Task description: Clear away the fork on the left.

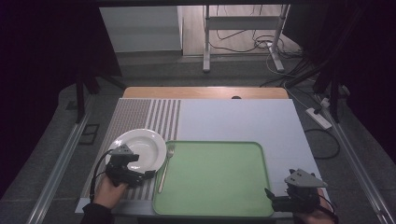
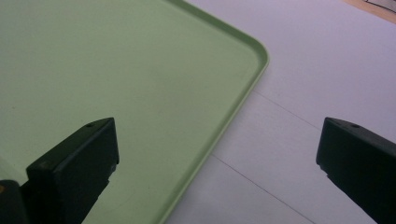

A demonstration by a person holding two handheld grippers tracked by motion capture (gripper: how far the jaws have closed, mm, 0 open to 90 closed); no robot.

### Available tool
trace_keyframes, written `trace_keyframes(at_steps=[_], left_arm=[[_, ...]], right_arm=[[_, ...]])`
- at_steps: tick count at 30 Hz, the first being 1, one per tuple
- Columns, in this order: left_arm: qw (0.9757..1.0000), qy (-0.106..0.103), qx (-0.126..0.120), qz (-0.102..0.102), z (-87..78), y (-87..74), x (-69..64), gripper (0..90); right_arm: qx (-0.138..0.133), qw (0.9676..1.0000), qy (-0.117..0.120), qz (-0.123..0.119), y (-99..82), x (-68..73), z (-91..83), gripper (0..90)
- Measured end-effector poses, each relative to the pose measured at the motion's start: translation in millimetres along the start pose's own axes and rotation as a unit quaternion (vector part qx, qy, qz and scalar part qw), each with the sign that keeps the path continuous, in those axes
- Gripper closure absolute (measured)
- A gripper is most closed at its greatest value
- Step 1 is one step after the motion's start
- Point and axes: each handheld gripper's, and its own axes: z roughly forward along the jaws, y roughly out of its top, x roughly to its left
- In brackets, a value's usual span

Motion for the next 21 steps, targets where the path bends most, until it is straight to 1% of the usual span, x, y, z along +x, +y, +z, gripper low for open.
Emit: trace_keyframes(at_steps=[5, 8, 15, 21], left_arm=[[1.0000, 0.001, 0.002, -0.005, -6.4, -9.3, -0.4, 0.0], [0.9999, -0.003, -0.004, -0.009, -12.6, -16.5, -1.2, 0.0], [0.9998, 0.000, -0.009, -0.015, -20.4, -26.6, -2.9, 0.0], [0.9997, 0.015, -0.010, -0.016, -28.5, -36.0, -5.4, 0.0]], right_arm=[[0.000, 1.0000, -0.001, 0.001, -0.1, -0.1, 0.0, 0.0], [0.001, 1.0000, -0.001, 0.001, -0.1, -0.3, 0.1, 0.0], [0.000, 1.0000, -0.002, 0.002, -0.1, -0.4, 0.3, 0.0], [0.000, 1.0000, -0.003, 0.003, -0.4, -0.8, 0.3, 0.0]])
